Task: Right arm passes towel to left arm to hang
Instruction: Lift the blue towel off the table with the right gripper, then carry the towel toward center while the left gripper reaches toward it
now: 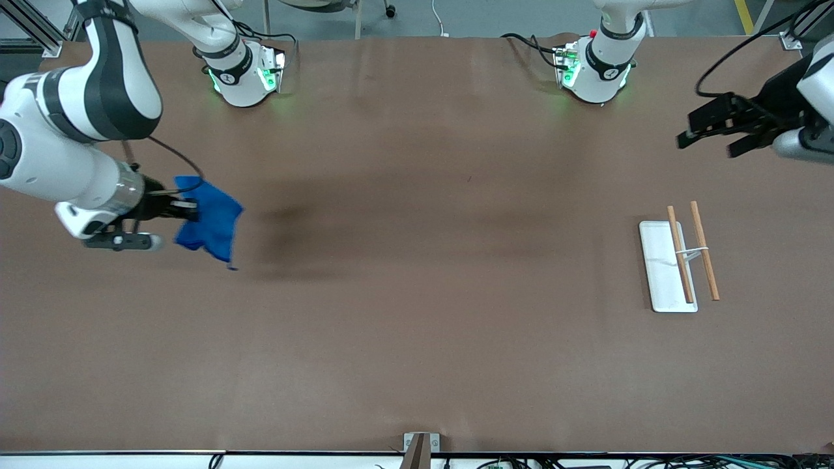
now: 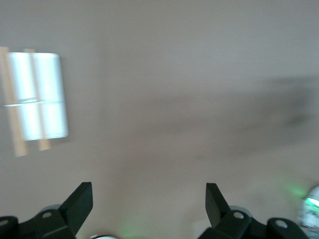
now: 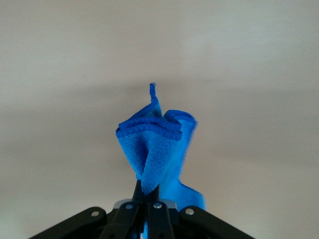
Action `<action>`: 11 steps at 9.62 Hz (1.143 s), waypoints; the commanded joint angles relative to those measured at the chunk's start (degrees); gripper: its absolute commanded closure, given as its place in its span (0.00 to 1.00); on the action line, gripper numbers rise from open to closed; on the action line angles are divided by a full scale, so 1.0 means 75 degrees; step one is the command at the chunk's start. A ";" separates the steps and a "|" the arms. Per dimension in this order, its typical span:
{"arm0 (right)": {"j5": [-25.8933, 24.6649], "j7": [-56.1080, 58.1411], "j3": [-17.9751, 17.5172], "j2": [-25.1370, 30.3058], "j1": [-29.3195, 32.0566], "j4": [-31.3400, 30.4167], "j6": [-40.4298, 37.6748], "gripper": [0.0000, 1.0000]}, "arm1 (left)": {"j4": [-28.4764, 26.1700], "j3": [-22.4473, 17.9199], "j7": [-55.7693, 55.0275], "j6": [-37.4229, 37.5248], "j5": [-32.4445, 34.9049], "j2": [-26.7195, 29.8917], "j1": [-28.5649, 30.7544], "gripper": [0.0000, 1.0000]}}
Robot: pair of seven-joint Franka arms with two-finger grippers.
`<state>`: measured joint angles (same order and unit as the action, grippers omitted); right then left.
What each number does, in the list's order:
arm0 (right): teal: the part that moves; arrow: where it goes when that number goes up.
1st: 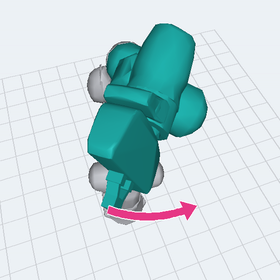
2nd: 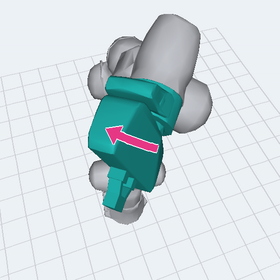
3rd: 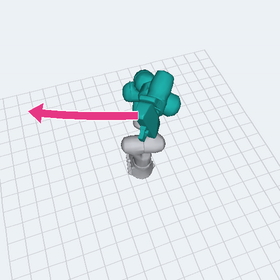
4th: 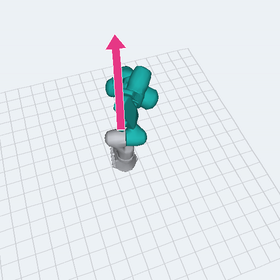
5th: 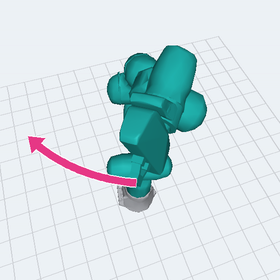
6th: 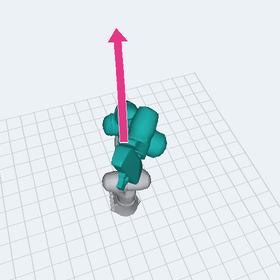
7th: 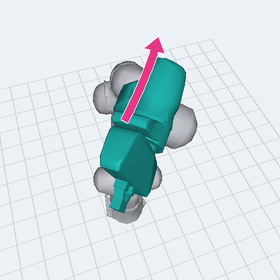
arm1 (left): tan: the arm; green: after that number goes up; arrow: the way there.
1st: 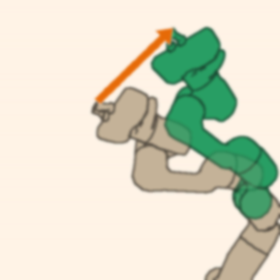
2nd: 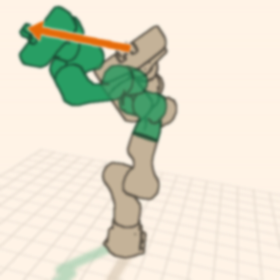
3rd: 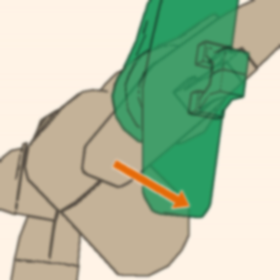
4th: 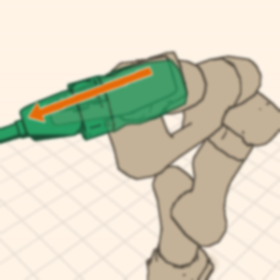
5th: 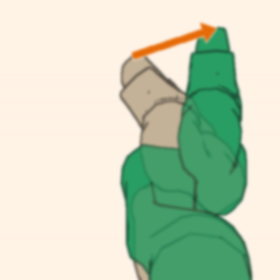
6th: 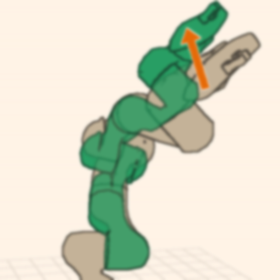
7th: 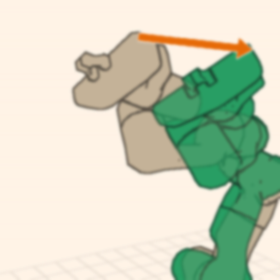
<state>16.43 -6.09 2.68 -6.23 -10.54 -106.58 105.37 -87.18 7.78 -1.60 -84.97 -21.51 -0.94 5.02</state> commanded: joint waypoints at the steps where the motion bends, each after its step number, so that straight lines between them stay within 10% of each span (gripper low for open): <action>1: 0.1192 -0.0067 0.0064 -0.0270 -0.0619 0.0300 0.0431 1.00 | -0.0141 0.0018 0.0095 -0.0388 -0.1495 -0.0890 -0.0013 0.00; 11: 0.8913 0.0016 0.0076 -0.0774 -0.3317 0.1025 0.2989 1.00 | -0.2368 0.1246 0.4897 -0.1386 -0.8344 -0.4103 -0.0061 0.03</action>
<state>78.19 -6.07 2.64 -10.92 -34.72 -101.70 127.69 -102.81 15.23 30.67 -94.55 -81.50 -29.10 3.88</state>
